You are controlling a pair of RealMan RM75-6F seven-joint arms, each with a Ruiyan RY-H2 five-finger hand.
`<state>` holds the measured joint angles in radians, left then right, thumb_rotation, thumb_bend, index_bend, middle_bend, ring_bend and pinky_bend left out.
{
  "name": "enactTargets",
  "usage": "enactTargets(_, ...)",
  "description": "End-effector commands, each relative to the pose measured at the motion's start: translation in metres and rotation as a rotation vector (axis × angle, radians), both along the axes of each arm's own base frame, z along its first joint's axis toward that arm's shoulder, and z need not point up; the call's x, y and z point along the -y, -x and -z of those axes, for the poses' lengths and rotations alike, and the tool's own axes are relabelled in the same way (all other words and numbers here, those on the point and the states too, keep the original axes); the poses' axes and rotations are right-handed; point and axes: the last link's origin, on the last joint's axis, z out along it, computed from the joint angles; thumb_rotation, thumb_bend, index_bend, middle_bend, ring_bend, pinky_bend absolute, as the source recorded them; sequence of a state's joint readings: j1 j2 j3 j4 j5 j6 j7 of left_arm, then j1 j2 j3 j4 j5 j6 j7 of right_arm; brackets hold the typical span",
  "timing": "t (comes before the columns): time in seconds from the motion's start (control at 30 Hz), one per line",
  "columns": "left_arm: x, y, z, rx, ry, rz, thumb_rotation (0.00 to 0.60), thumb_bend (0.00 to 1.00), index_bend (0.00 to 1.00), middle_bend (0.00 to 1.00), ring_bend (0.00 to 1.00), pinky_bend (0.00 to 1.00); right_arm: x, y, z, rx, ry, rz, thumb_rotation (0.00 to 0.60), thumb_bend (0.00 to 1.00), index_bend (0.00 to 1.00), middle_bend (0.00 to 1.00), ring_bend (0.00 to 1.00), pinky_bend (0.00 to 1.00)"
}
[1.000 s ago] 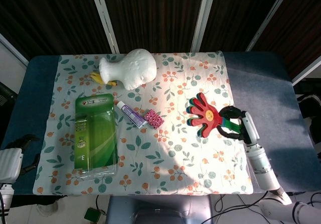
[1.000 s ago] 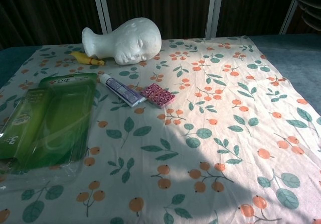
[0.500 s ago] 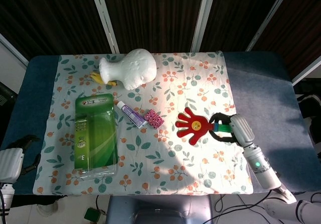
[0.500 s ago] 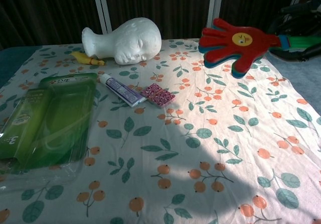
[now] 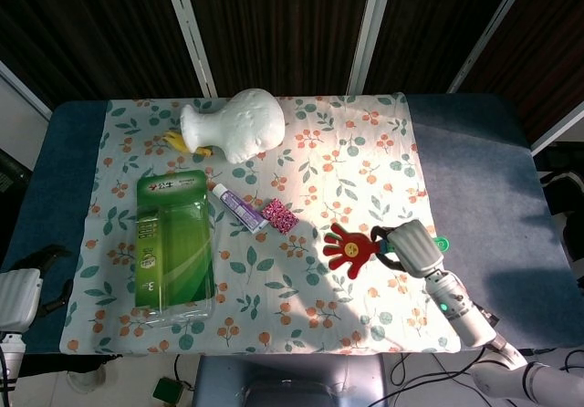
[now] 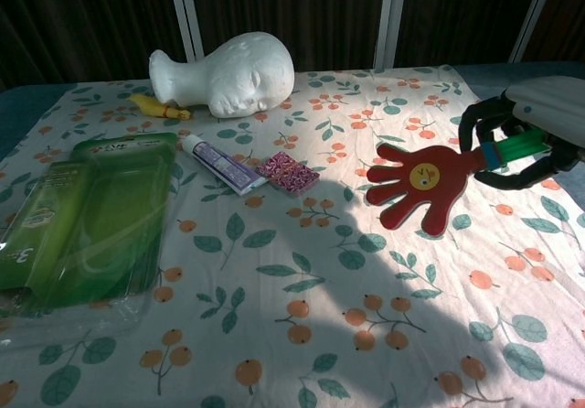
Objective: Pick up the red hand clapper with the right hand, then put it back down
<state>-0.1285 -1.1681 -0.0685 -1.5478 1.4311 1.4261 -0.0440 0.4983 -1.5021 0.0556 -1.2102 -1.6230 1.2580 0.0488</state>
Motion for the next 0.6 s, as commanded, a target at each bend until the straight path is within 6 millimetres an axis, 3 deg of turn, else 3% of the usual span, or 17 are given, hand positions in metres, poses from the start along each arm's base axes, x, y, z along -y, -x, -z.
enactTargets(0.03,0.000,0.000,0.000,0.000,0.000,0.000,0.600,0.41,0.32,0.23,0.27,0.36,-0.001,-0.001,0.005,0.045,-0.011,-0.009,0.600,0.70,0.81,0.78,0.93,0.94)
enactTargets(0.17,0.000,-0.001,0.001,-0.003,0.003,0.003,0.600,0.41,0.32,0.23,0.27,0.36,0.001,0.000,0.013,0.208,0.004,-0.029,0.600,0.70,0.81,0.78,0.92,0.93)
enactTargets(0.27,0.000,0.000,0.001,-0.004,0.003,0.002,0.600,0.41,0.32,0.23,0.27,0.36,0.004,0.010,0.021,0.204,-0.021,-0.021,0.600,0.68,0.79,0.76,0.81,0.83)
enactTargets(0.33,0.001,-0.001,0.001,-0.003,0.002,0.003,0.600,0.41,0.32,0.23,0.27,0.36,0.006,0.017,0.025,0.167,-0.035,-0.013,0.600,0.57,0.68,0.66,0.67,0.71)
enactTargets(0.4,0.000,-0.001,0.000,-0.003,0.001,0.003,0.600,0.41,0.32,0.23,0.27,0.36,0.006,0.022,0.027,0.137,-0.042,-0.001,0.600,0.35,0.50,0.50,0.47,0.52)
enactTargets(0.5,0.001,0.000,0.001,-0.003,0.002,0.002,0.600,0.41,0.32,0.23,0.27,0.36,0.006,0.027,0.029,0.108,-0.058,0.033,0.600,0.15,0.27,0.31,0.23,0.27)
enactTargets(0.6,0.000,-0.001,0.001,-0.004,0.002,0.004,0.600,0.41,0.32,0.23,0.27,0.36,0.007,0.030,0.029,0.080,-0.071,0.060,0.600,0.09,0.14,0.17,0.07,0.10)
